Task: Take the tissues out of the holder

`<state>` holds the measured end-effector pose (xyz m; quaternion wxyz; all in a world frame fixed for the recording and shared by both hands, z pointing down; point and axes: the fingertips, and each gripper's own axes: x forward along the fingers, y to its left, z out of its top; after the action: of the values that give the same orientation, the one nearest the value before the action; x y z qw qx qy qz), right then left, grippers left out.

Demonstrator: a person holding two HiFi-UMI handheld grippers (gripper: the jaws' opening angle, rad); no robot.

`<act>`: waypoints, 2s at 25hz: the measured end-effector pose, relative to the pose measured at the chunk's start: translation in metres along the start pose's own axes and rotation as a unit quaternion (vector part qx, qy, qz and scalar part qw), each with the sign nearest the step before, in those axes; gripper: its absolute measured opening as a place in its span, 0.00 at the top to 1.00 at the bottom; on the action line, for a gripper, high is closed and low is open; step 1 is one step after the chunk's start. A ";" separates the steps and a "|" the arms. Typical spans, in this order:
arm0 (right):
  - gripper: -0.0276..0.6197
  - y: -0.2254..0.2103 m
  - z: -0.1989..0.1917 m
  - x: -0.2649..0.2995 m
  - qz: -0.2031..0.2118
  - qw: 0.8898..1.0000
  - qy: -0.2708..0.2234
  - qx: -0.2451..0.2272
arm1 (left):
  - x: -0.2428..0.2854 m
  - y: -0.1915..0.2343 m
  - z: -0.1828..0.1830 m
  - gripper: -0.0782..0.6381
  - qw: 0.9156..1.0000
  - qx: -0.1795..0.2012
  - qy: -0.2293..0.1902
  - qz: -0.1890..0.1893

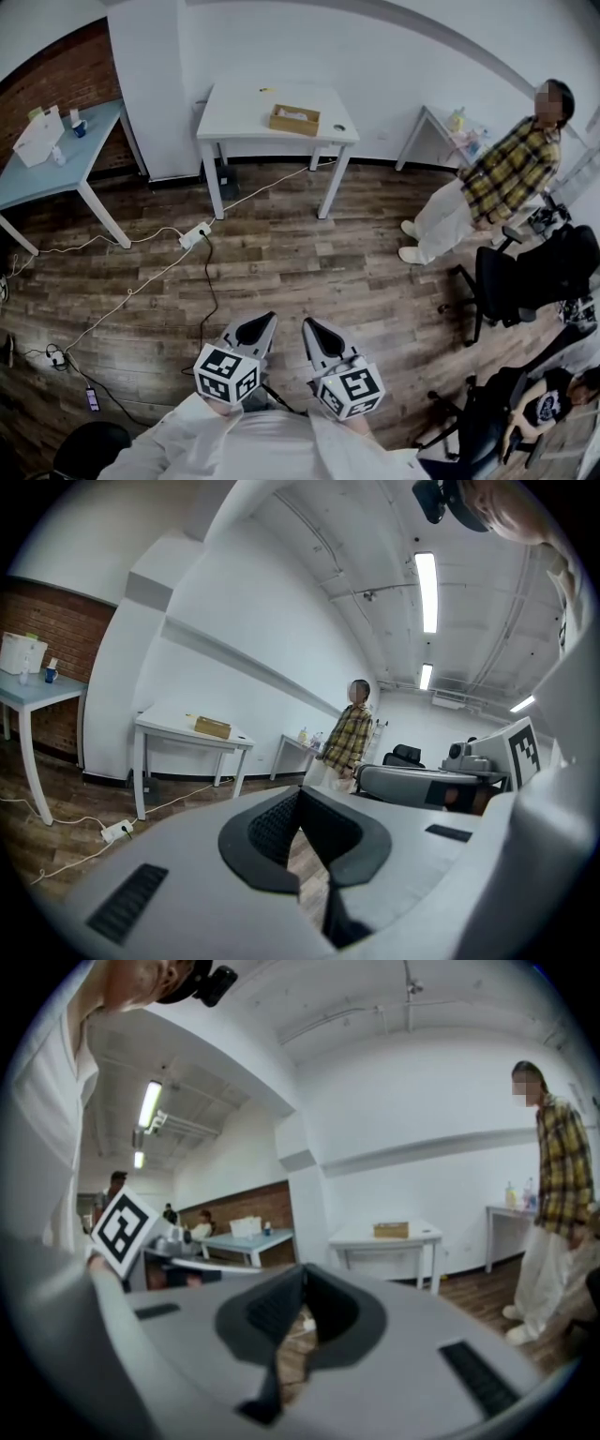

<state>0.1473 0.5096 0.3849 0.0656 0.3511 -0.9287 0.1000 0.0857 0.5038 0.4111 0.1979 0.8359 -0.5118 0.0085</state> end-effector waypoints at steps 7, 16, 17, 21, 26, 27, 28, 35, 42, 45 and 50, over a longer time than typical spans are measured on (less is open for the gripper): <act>0.94 -0.022 -0.010 0.023 0.001 1.000 0.025 0.014 | 0.029 0.011 -0.007 0.87 1.000 -0.005 0.020 0.002; 0.94 -0.070 0.022 0.107 -0.004 1.000 0.010 0.012 | 0.096 0.078 0.033 0.87 1.000 -0.002 0.017 0.005; 0.94 -0.077 0.027 0.119 -0.006 1.000 0.010 0.009 | 0.106 0.085 0.039 0.87 1.000 0.002 0.018 -0.001; 0.94 -0.106 0.056 0.174 -0.012 1.000 -0.001 -0.001 | 0.147 0.121 0.075 0.87 1.000 0.013 0.014 -0.016; 0.94 -0.136 0.080 0.231 -0.022 1.000 -0.013 -0.007 | 0.192 0.163 0.112 0.87 0.999 0.023 0.004 -0.023; 0.94 -0.142 0.081 0.240 -0.023 1.000 -0.013 -0.004 | 0.200 0.170 0.116 0.87 0.999 0.022 0.005 -0.024; 0.94 -0.146 0.080 0.248 -0.024 1.000 -0.010 -0.001 | 0.206 0.177 0.118 0.87 1.000 0.020 0.006 -0.023; 0.94 -0.172 0.068 0.292 -0.021 0.999 0.020 0.014 | 0.240 0.222 0.117 0.87 0.999 -0.021 0.025 -0.012; 0.94 -0.217 0.081 0.346 -0.006 1.000 0.030 0.009 | 0.295 0.251 0.139 0.87 0.999 -0.015 0.031 -0.007; 0.94 -0.240 0.094 0.370 0.001 1.000 0.024 0.004 | 0.321 0.264 0.151 0.87 0.999 -0.009 0.030 -0.005; 0.94 -0.287 0.112 0.409 0.009 1.000 0.019 -0.003 | 0.368 0.291 0.172 0.87 1.000 -0.014 0.019 0.014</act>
<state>0.0280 0.0119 0.3951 0.0835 0.3407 -0.9306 0.1048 -0.0216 0.0162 0.4260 0.2194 0.8256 -0.5194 0.0203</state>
